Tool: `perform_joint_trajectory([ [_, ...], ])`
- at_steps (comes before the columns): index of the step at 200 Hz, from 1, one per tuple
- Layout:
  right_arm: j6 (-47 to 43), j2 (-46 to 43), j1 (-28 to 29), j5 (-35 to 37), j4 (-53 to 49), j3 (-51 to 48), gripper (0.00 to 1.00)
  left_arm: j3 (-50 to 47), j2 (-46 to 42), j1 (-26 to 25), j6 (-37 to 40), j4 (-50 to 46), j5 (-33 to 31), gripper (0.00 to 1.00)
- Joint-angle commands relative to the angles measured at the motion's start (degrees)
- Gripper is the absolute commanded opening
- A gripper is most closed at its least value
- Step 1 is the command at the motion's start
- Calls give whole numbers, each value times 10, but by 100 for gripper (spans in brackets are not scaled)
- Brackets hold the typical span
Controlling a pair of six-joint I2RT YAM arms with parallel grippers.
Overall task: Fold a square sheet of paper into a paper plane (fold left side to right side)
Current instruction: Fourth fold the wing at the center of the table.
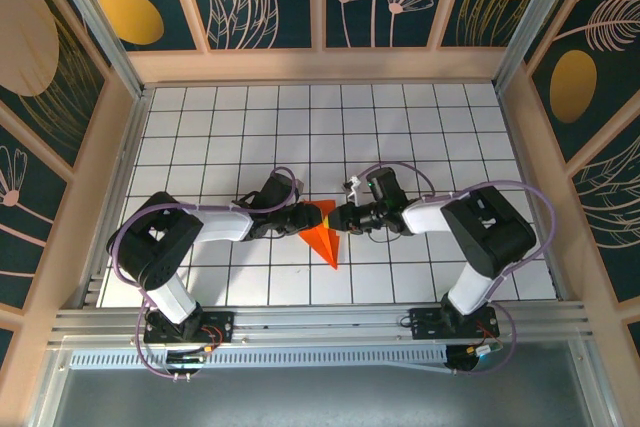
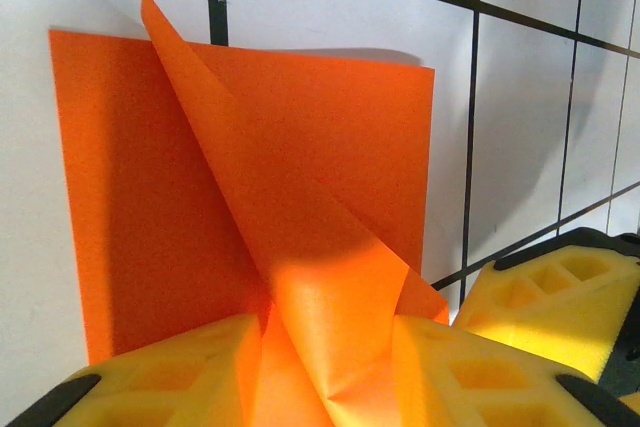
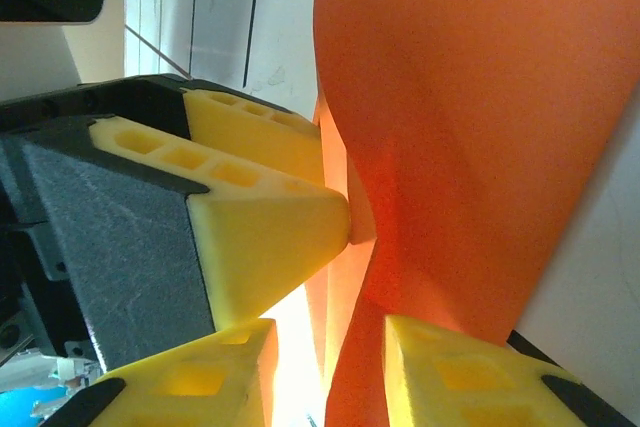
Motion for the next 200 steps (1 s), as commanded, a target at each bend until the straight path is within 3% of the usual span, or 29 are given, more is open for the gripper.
perform_joint_trajectory([
  [1,9,18,8,-14,15,19,29,-4,18,-4,10,-29,-17,39],
  [68,-8,-2,3,13,-19,5,4,-3,17,-4,11,-33,-19,39],
  [200,-34,-6,-8,63,-69,6,2,-6,18,-4,11,-31,-19,41],
])
